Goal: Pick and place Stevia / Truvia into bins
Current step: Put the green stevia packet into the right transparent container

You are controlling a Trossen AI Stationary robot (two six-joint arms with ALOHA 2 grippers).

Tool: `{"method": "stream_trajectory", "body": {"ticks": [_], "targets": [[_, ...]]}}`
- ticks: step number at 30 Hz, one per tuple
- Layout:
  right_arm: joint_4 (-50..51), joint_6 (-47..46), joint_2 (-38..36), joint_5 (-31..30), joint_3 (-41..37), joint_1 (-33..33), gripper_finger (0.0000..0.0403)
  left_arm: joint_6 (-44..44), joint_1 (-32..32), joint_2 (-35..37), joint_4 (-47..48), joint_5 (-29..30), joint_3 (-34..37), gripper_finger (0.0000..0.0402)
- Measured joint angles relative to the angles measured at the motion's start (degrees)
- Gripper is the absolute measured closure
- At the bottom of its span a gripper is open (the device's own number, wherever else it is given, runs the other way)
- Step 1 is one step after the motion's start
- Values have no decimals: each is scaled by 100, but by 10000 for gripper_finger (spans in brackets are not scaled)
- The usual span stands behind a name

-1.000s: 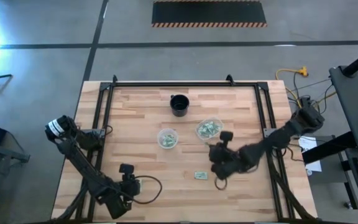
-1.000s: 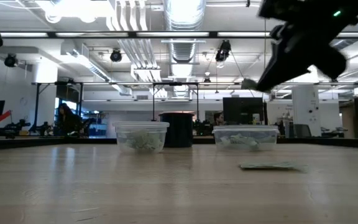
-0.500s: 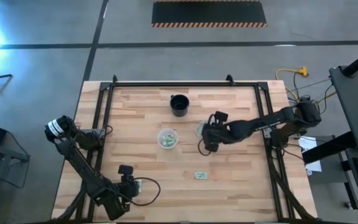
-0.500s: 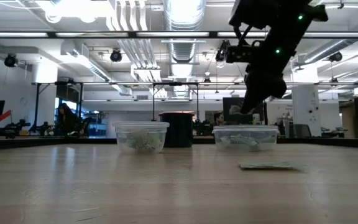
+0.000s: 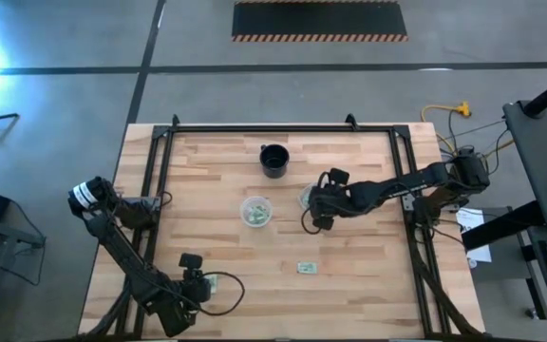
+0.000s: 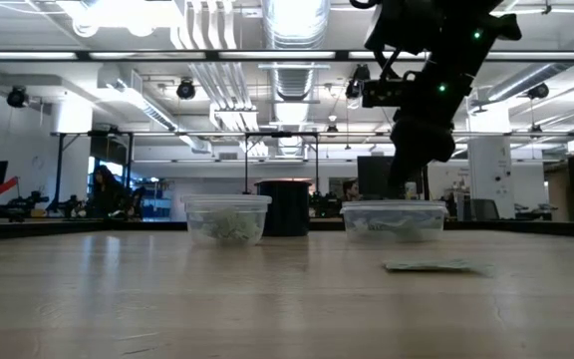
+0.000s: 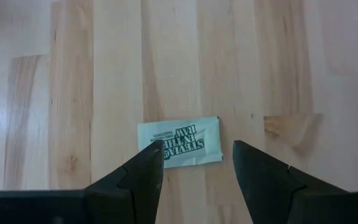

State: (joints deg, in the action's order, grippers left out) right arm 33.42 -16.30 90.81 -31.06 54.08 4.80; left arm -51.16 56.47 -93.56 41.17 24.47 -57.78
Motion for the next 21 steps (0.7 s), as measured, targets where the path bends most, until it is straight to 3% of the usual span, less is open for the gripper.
{"method": "stream_trajectory", "body": {"ticks": [9,21], "targets": [[-120,141,-7,-209,0,11,250,221,0,-96,33,-255,0,226],[-420,603,-193,-213,233,718,232,564,0,-734,-7,-304,-83,226]]}}
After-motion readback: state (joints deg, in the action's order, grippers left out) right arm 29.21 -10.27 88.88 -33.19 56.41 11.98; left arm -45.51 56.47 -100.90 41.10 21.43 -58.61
